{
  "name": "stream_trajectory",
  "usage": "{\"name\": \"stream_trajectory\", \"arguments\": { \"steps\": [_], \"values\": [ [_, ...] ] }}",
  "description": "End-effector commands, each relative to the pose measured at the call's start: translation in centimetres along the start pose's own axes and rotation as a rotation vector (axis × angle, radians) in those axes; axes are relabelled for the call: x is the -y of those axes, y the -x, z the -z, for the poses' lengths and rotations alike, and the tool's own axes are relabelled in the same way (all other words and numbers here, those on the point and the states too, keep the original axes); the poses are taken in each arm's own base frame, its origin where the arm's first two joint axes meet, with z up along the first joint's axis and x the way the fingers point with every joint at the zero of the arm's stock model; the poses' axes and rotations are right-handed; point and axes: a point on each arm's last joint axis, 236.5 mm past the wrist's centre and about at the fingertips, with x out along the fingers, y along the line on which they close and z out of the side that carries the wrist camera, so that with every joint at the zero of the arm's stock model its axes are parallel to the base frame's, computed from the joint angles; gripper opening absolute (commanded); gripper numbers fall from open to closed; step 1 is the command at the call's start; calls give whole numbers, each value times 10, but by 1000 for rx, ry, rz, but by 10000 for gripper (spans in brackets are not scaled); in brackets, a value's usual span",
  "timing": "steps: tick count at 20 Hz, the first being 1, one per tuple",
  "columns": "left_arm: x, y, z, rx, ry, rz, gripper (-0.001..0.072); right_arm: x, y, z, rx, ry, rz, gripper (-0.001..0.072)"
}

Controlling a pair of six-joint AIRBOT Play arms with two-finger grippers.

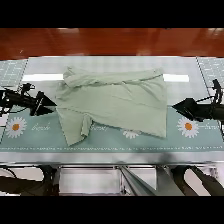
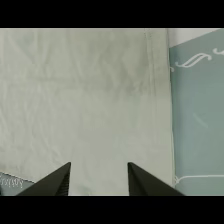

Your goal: Fold the shirts.

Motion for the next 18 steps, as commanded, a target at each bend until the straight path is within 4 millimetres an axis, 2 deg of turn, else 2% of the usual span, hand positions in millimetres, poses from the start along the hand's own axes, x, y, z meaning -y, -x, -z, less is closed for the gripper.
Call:
{"name": "stream_trajectory", "arguments": {
  "steps": [1, 4, 8, 9, 10, 11, 13, 15, 17, 18],
  "values": [
    [10, -15, -2, 3, 20, -39, 508, 1, 0, 0, 0, 1, 3, 412],
    [12, -30, -3, 11, 30, -102, 507, 2, 0, 1, -2, 9, 10, 412],
    [21, -52, 9, -47, 8, -128, 503, 2, 0, 0, 0, 17, 10, 412],
    [22, -56, 10, -54, 0, -132, 442, 2, 0, 0, -1, 19, 10, 412],
    [23, -57, 11, -58, -7, -134, 162, 2, 0, 1, -2, 19, 10, 412],
    [25, -57, 12, -57, -34, -130, 22, 3, 0, 1, -5, 21, 13, 412],
    [29, -51, 14, -56, -49, -128, 19, 9, 2, 5, -22, 23, 32, 412],
    [33, -45, 16, -54, -64, -129, 19, 35, 8, 11, -48, 10, 107, 412],
    [39, -39, 16, -38, -79, -127, 19, 69, 12, 31, -98, -96, 186, 412],
    [40, -38, 16, -33, -83, -126, 19, 78, 10, 48, -141, -139, 187, 413]
  ]
}}
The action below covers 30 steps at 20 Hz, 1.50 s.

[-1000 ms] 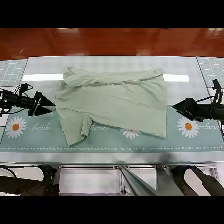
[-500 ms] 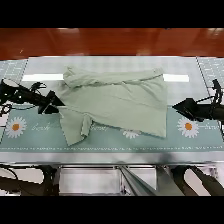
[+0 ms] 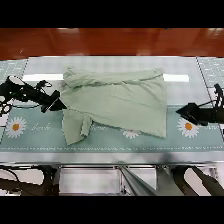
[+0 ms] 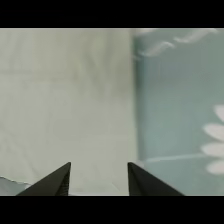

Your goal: Fold the shirts.

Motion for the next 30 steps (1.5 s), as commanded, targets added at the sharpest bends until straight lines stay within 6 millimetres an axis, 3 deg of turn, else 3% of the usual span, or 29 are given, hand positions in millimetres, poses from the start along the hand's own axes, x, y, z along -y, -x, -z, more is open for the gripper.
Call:
{"name": "stream_trajectory", "arguments": {
  "steps": [1, 3, 6, 11, 14, 17, 21, 22, 23, 25, 27, 28, 30],
  "values": [
    [6, 7, 2, 13, -23, -1, 19, 39, -8, 47, -142, -117, 64, 413],
    [6, 8, 2, 15, -32, -1, 19, 41, -20, 76, -223, -125, 49, 416],
    [8, 7, 2, 13, -37, -3, 19, 43, -31, 102, -290, -139, 55, 417],
    [9, 5, 4, 9, -44, -8, 19, 41, -43, 104, -325, -192, 18, 417],
    [9, 5, 4, 9, -44, -8, 19, 26, -57, 92, -302, -225, -79, 416],
    [9, 5, 4, 9, -44, -8, 19, 15, -76, 94, -337, -210, -88, 416],
    [10, 4, 6, -2, -46, -7, 19, -22, -102, 62, -231, -206, -150, 375],
    [10, 4, 8, -7, -47, -7, 19, -30, -102, 55, -215, -182, -158, 242],
    [11, 4, 8, -8, -48, -6, 19, -37, -102, 52, -212, -136, -165, 45],
    [14, 9, 8, 6, -57, -5, 19, -55, -95, 47, -226, -42, -193, 31],
    [26, 22, 4, 53, -95, 11, 19, -80, -76, 32, -235, 50, -243, 31],
    [43, 37, -1, 105, -127, 44, 19, -94, -63, 19, -221, 104, -261, 31],
    [95, 87, -11, 259, -241, 141, 19, -131, -21, -24, -116, 217, -278, 31]
  ]
}}
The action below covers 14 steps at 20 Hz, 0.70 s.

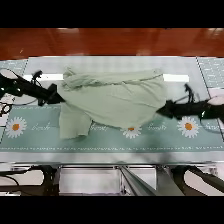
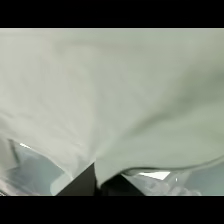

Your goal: Fold the shirts.

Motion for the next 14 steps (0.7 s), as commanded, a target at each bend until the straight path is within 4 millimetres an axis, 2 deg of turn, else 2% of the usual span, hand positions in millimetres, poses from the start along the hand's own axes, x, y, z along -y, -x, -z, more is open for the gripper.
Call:
{"name": "stream_trajectory", "arguments": {
  "steps": [1, 3, 4, 6, 8, 10, 12, 14],
  "values": [
    [80, 75, -31, 255, -169, 132, 19, -80, 66, -54, 132, 223, -22, 31],
    [138, 149, -39, 478, -303, 166, 19, -144, 135, -89, 322, 384, -6, 31],
    [164, 187, -37, 580, -361, 177, 19, -175, 170, -100, 413, 461, 6, 31],
    [217, 262, -12, 773, -502, 194, 19, -233, 240, -104, 575, 594, 35, 31],
    [255, 323, 26, 940, -620, 199, 19, -279, 300, -90, 717, 701, 60, 31],
    [279, 376, 73, 1103, -710, 179, 19, -314, 349, -64, 850, 783, 79, 31],
    [287, 412, 118, 1235, -758, 140, 19, -334, 383, -32, 960, 840, 88, 31],
    [287, 436, 166, 1366, -787, 65, 19, -339, 405, 3, 1023, 877, 125, 31]
  ]
}}
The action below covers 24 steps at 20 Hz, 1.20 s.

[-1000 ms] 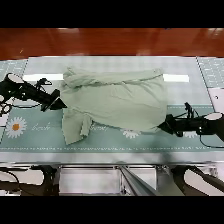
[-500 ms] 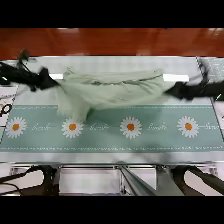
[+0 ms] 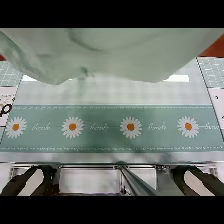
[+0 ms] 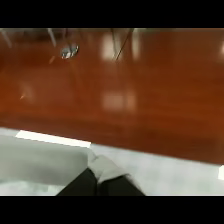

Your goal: Fold the shirts.

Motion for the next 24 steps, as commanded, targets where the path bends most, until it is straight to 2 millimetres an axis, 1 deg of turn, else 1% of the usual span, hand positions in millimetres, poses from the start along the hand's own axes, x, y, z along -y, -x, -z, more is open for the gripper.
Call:
{"name": "stream_trajectory", "arguments": {
  "steps": [1, 3, 4, 5, 7, 8, 9, 10, 11, 12, 13, 15, 17, 18, 21, 23, 24],
  "values": [
    [50, 90, -34, 218, -181, -121, 19, -32, 79, -26, 140, 112, 90, 31],
    [69, 135, -33, 297, -281, -231, 19, -41, 114, -22, 170, 155, 149, 31],
    [80, 157, -31, 336, -330, -276, 19, -42, 128, -17, 173, 169, 183, 31],
    [86, 179, -29, 370, -349, -315, 19, -41, 143, -11, 168, 174, 227, 31],
    [93, 215, -21, 413, -364, -347, 19, -35, 165, 3, 148, 164, 305, 31],
    [90, 227, -15, 403, -362, -353, 19, -32, 173, 8, 149, 153, 334, 31],
    [80, 232, -7, 370, -339, -371, 19, -31, 176, 14, 144, 144, 341, 31],
    [63, 231, 3, 314, -304, -400, 19, -29, 174, 23, 125, 131, 341, 31],
    [47, 225, 13, 254, -270, -422, 19, -24, 167, 34, 85, 110, 340, 31],
    [30, 212, 26, 185, -223, -433, 19, -20, 154, 49, 26, 79, 322, 31],
    [19, 194, 40, 116, -189, -424, 19, -18, 138, 62, -29, 55, 290, 31],
    [-10, 146, 75, -50, -131, -415, 19, -4, 104, 86, -109, 4, 251, 31],
    [-42, 91, 120, -235, -57, -396, 19, 18, 67, 111, -171, -51, 235, 31],
    [-56, 60, 141, -308, -33, -368, 19, 28, 44, 127, -217, -77, 216, 31],
    [-97, -29, 196, -455, 74, -297, 19, 59, -24, 175, -363, -164, 147, 31],
    [-128, -81, 230, -541, 144, -281, 19, 86, -71, 202, -439, -221, 127, 31],
    [-143, -106, 243, -556, 180, -277, 19, 101, -97, 214, -461, -255, 117, 31]
  ]
}}
